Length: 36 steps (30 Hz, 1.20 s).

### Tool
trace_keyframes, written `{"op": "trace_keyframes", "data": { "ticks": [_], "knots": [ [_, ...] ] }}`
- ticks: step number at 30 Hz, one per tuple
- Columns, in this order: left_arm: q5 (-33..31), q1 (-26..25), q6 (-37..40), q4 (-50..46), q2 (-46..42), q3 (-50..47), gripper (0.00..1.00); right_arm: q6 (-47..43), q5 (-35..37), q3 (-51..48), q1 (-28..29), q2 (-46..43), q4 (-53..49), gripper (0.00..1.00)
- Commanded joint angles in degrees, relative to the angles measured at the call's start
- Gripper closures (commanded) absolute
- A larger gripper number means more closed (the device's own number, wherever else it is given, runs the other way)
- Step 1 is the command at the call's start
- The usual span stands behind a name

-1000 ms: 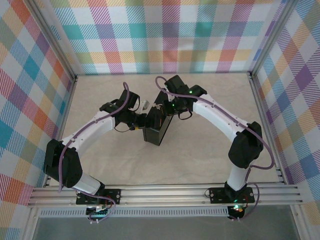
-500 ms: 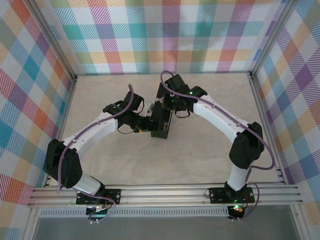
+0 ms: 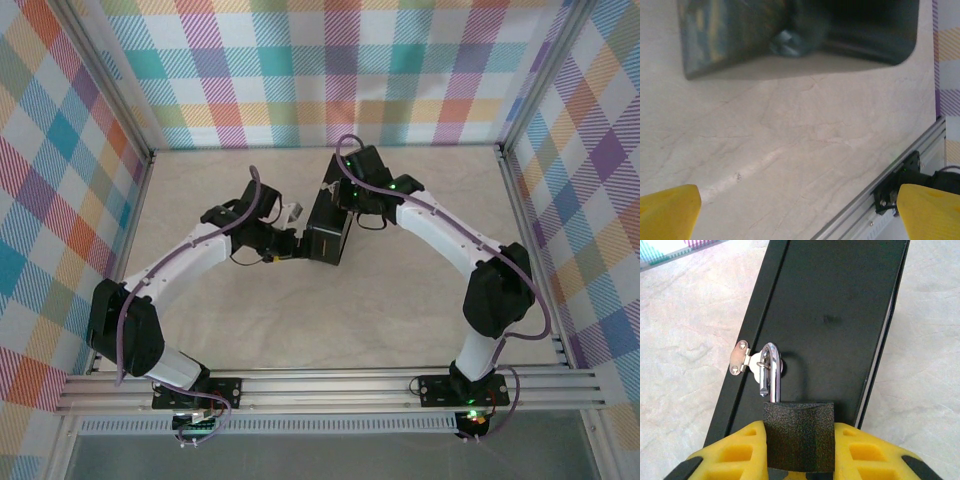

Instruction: Unlock the padlock with the key

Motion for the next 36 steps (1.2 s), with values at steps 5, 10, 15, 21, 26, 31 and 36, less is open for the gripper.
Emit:
{"op": "trace_keyframes", "data": {
  "ticks": [5,10,15,21,26,31,36],
  "knots": [
    [-8.0,1.4,-4.7,2.4,-0.7,6.4,0.00,-3.1,-7.0,-5.1,-1.9,-5.6,10.1,0.92],
    [-15.7,1.1,-6.3,4.7,4.5,10.5,0.00,-3.3,-12.1,-3.9,-2.1,-4.1,8.9,0.94],
    [-18.7,-1.3,-4.9,5.6,8.3,11.0,0.00,-1.2,-11.1,-5.9,-2.6,-5.6,8.8,0.93],
    [-19.6,-2.7,-4.0,5.5,11.1,9.6,0.00,0.3,-8.6,-7.5,-3.1,-5.0,13.9,0.93],
    [-16.5,-3.1,-3.7,5.6,11.5,7.0,0.00,0.3,-7.9,-7.0,-3.1,-2.4,19.3,0.93],
    [-13.7,-3.2,-3.2,6.1,12.1,5.3,0.00,-1.4,-10.5,-2.9,-3.1,1.7,21.3,0.92],
    [-13.5,-2.8,-3.7,6.0,11.8,5.1,0.00,-3.6,-7.6,0.0,-3.1,4.4,19.0,0.92]
  ]
}}
